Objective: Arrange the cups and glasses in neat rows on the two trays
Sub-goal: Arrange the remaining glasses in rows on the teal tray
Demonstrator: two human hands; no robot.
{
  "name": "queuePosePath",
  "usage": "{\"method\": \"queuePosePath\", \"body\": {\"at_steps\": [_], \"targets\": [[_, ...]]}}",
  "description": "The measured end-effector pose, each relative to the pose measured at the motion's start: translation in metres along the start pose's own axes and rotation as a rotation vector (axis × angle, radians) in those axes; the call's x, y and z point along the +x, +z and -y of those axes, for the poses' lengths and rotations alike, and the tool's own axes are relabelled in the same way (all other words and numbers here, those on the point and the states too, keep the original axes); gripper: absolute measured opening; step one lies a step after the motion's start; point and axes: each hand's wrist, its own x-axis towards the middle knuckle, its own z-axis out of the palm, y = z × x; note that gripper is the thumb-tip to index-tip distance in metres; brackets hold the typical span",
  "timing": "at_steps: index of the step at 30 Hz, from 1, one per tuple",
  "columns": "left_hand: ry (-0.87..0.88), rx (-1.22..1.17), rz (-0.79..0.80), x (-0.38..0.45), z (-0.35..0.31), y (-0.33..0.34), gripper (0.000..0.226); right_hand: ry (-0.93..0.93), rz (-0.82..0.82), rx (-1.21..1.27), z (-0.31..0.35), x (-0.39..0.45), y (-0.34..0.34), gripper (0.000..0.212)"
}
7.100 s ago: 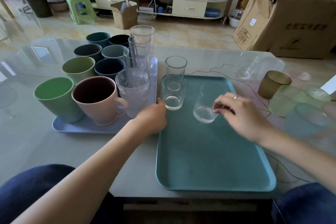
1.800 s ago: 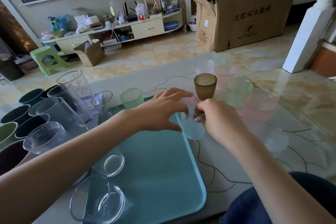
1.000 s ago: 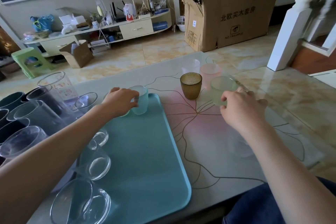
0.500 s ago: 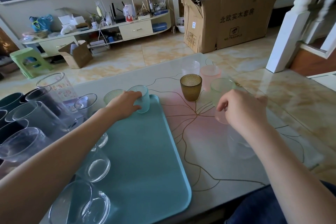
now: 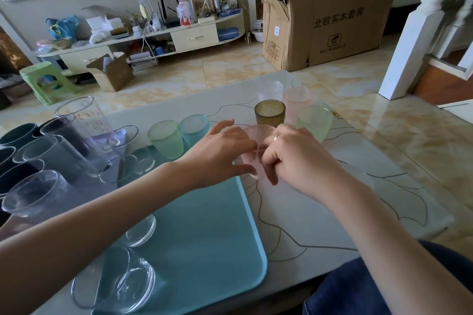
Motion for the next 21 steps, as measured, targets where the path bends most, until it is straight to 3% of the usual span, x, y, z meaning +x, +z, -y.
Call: {"method": "queuePosePath", "body": {"at_steps": [4, 8, 15, 21], "targets": [[-0.032, -0.001, 0.031, -0.014, 0.009, -0.005, 0.021, -0.01, -0.054, 0.152, -0.004, 0.005, 0.006, 0.028], [-0.27, -0.002, 0.132, -0.04, 0.036, -0.019, 0.028, 0.044, -0.181, 0.128, -0.017, 0.004, 0.007, 0.033], [-0.576, 0.098, 0.23, -0.087, 0.065, -0.019, 0.019, 0.09, -0.132, 0.062, -0.015, -0.006, 0.009, 0.036], [-0.635, 0.087, 0.359, -0.095, 0.057, -0.005, 0.027, 0.16, -0.093, 0.056, -0.017, -0.01, 0.01, 0.038]]}}
